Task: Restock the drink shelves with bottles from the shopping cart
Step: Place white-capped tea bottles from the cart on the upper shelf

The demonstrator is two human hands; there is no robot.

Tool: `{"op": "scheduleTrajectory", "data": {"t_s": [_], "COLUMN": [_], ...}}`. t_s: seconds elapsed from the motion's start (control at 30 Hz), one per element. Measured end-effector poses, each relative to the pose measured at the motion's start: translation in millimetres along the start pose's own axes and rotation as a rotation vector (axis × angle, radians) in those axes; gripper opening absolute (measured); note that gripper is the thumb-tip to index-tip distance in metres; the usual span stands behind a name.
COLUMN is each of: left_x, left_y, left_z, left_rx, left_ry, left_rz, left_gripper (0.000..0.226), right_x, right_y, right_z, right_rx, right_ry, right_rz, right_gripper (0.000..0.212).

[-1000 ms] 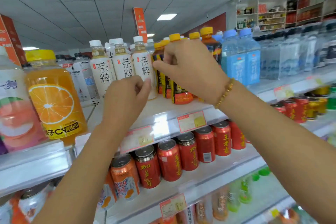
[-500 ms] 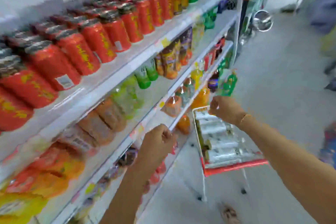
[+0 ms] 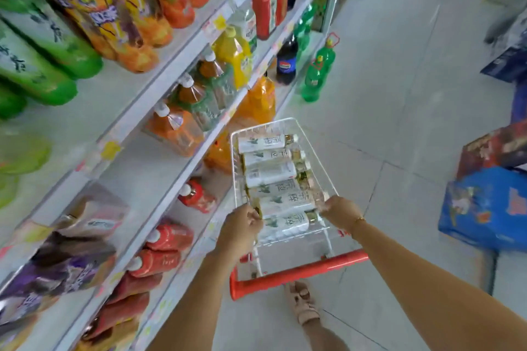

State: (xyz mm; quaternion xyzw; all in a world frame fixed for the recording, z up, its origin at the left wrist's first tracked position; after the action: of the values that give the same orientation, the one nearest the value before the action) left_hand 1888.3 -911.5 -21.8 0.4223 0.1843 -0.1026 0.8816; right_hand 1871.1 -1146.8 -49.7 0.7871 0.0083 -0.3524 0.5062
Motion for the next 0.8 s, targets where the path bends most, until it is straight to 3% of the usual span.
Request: {"op": "scheduleTrajectory", "data": {"t_s": [0.07, 0.37, 0.57, 0.67, 0.8], "left_x": [32.4, 109.2, 120.7, 125.8, 121.1], "left_y": [-30.2, -134.9, -157.4, -149.3, -116.1], "left_z": [-2.2, 13.4, 14.4, 13.2, 2.5], "left_rx": [0.039, 0.396, 0.663, 0.670, 0.488], "left_ry": [-0.015, -0.227, -0.267, -0.224, -0.157], "left_rz": [-0.020, -0.243, -0.146, -0.178, -0.028], "left_gripper": [0.013, 0.074, 0.077, 0.084, 0.078], "right_x": [22.7, 77.2, 98.9, 103.2, 107.2], "right_y": [-16.0, -76.0, -90.0, -97.0, -96.2], "right_z": [5.4, 32.2, 38.5, 41.7, 38.5], "right_rx": [-0.012, -0.038, 0.016, 0.175, 0.235], "right_ry": [0.056, 0.009, -0.025, -0.156, -0.201], "right_rz": [-0.050, -0.183, -0.348, -0.463, -0.451], "right_gripper": [0.034, 0.035, 0.031, 0.034, 0.038]}}
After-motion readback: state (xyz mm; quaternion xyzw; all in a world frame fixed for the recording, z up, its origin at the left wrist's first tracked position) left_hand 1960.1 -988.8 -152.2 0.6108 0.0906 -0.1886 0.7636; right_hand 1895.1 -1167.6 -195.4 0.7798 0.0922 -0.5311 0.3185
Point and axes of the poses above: each hand's wrist, its own x-axis towards the middle knuckle, its own y-axis out of the back of the hand, z = x × y, the point moved 1 cm from there along x, towards the middle knuckle, and after that the axes turned 11 degrees about z, right-handed, at the moved point
